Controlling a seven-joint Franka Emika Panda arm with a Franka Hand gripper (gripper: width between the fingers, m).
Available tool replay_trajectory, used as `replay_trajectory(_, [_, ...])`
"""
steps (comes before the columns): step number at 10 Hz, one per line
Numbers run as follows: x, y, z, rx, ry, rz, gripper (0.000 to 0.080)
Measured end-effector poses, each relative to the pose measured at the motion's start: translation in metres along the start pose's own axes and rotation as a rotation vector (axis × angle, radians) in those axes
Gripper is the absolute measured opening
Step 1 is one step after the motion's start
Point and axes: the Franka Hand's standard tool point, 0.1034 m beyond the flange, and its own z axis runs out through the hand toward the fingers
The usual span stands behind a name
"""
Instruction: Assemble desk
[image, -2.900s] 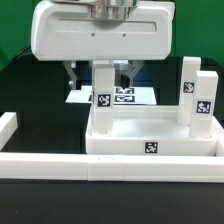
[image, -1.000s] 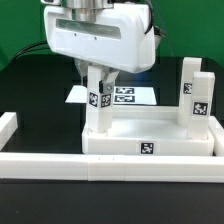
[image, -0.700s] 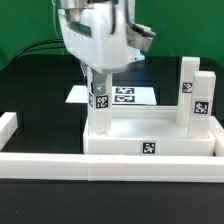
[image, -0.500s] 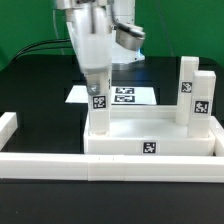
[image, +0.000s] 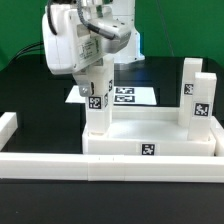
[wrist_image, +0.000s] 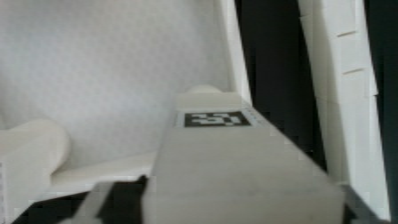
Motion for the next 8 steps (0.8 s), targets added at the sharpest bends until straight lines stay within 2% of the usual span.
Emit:
replay_trajectory(1, [-0.001,0.0,0.001,-0.01,0.008,-0.065,0.0513])
replay_trajectory(2, [-0.005,-0.002,0.002,-0.023,0.009,-0.099,0.0621])
replay_trajectory(3, [-0.009,-0.003,0.001,-0.022,0.01,-0.179,0.0643])
replay_trajectory(5, [-0.012,-0.004,0.001,-0.025,0.016,-0.409,0.0648])
replay_trajectory(8, [-0.011,-0.004,0.001,-0.026,0.016,-0.599,0.0649])
